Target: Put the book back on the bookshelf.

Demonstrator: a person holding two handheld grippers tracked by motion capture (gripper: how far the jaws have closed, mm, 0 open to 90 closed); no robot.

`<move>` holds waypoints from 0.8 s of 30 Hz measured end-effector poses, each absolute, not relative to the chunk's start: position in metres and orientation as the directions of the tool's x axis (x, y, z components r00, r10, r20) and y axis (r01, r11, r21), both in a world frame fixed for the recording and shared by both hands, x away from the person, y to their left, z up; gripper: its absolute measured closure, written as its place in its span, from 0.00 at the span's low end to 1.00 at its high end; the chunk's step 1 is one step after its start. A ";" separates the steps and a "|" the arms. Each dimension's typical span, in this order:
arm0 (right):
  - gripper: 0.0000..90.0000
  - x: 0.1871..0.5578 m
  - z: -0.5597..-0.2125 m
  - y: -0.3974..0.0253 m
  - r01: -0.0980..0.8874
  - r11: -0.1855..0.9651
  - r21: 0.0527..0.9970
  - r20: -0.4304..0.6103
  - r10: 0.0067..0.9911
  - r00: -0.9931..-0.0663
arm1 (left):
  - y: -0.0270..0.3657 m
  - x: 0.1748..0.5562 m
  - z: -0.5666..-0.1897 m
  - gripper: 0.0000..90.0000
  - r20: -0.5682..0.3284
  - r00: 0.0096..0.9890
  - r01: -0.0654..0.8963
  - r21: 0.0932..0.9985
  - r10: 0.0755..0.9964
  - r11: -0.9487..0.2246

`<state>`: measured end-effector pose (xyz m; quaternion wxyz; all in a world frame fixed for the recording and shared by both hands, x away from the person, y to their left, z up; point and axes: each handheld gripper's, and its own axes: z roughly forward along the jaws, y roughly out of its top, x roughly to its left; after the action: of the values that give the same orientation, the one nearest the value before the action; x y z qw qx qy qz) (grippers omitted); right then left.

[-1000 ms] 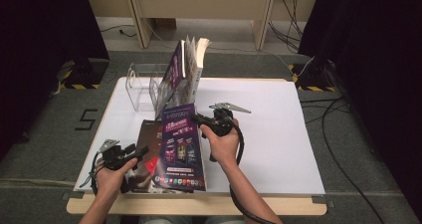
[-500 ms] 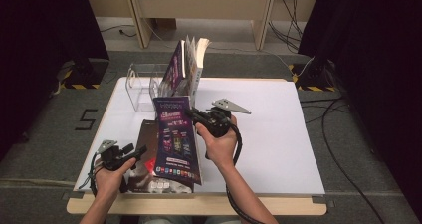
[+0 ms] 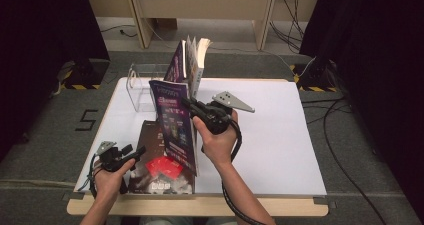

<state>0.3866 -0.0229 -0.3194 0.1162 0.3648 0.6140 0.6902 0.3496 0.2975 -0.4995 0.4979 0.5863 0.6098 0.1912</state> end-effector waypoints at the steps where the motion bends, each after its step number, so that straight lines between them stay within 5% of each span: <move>1: 0.92 0.386 -0.317 -0.023 0.273 -0.228 0.935 0.355 0.614 -0.704 | 0.298 0.350 -0.500 0.39 -0.382 0.182 0.524 0.817 0.906 0.240; 24: 0.92 0.415 -0.274 -0.001 0.172 -0.333 0.927 0.355 0.634 -0.687 | 0.298 0.350 -0.502 0.38 -0.379 0.185 0.527 0.817 0.907 0.234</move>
<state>0.4152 -0.0012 -0.2744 0.1578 0.3624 0.5555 0.7315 0.3504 0.2984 -0.5016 0.4962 0.5886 0.6087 0.1916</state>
